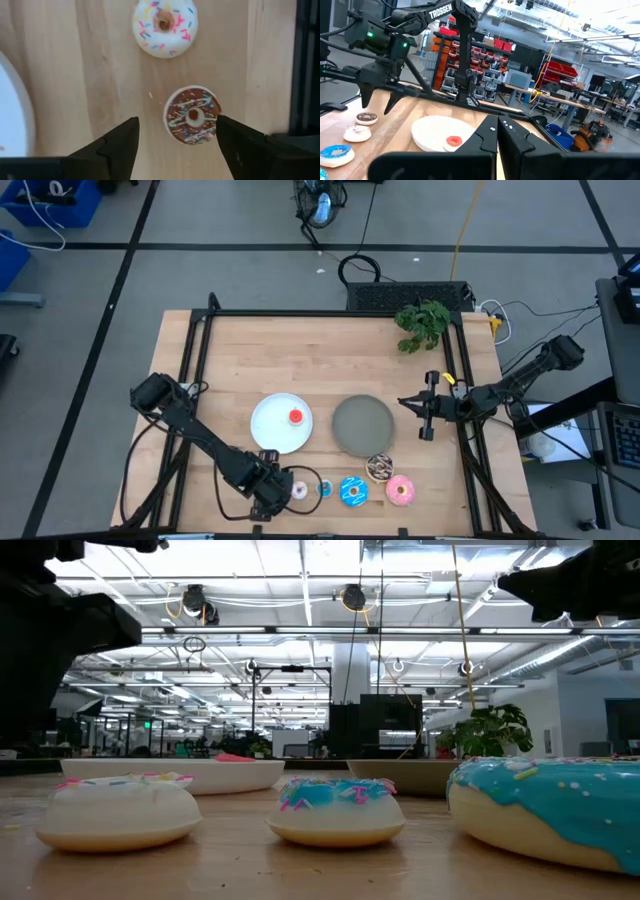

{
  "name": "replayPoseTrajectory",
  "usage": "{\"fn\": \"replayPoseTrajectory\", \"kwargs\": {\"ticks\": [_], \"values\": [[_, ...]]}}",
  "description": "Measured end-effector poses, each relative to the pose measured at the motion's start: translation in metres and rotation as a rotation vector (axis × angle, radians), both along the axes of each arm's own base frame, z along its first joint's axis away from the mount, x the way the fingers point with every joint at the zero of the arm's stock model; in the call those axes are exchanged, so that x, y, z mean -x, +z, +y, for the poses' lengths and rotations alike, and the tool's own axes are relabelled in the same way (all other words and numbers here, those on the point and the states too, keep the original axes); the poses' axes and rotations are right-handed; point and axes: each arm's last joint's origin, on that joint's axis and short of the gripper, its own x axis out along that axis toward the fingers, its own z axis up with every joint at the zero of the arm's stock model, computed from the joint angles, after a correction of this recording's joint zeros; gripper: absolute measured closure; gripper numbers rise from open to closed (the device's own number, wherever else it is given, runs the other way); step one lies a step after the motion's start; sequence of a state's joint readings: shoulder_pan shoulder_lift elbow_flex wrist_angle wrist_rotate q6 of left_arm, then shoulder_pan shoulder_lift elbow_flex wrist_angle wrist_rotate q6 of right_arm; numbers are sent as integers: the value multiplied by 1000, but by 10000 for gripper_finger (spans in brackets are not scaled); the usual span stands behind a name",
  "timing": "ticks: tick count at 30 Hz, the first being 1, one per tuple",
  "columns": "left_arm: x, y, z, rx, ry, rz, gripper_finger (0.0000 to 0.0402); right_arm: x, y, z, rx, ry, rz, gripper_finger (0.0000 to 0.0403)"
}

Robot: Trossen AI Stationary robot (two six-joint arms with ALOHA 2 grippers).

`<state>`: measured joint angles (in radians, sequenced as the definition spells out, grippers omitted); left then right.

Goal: Pick & Place donuts
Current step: Put the small brown donut on the white plate

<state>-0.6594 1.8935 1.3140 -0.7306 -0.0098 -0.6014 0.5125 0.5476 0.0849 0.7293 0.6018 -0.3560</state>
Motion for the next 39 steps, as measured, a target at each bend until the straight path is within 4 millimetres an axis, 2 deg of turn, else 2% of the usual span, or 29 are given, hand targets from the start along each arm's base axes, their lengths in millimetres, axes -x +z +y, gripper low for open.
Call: {"fn": "replayPoseTrajectory", "kwargs": {"ticks": [6,15,23,27,34,39], "values": [[-1,-5,-1,-24,-24,-3,159,0,0,0,1,0,0,403],[-5,-29,-3,-50,-29,54,189,0,0,0,0,0,0,403],[-7,-30,-1,-55,-61,51,220,0,0,0,-3,1,-4,403],[-8,-29,-2,-34,-88,43,261,0,0,0,-5,1,-4,403],[-8,-28,-3,-3,-162,48,385,0,0,0,-5,1,-4,403],[0,-4,8,-19,-180,60,377,0,0,0,-5,1,-4,403]]}}
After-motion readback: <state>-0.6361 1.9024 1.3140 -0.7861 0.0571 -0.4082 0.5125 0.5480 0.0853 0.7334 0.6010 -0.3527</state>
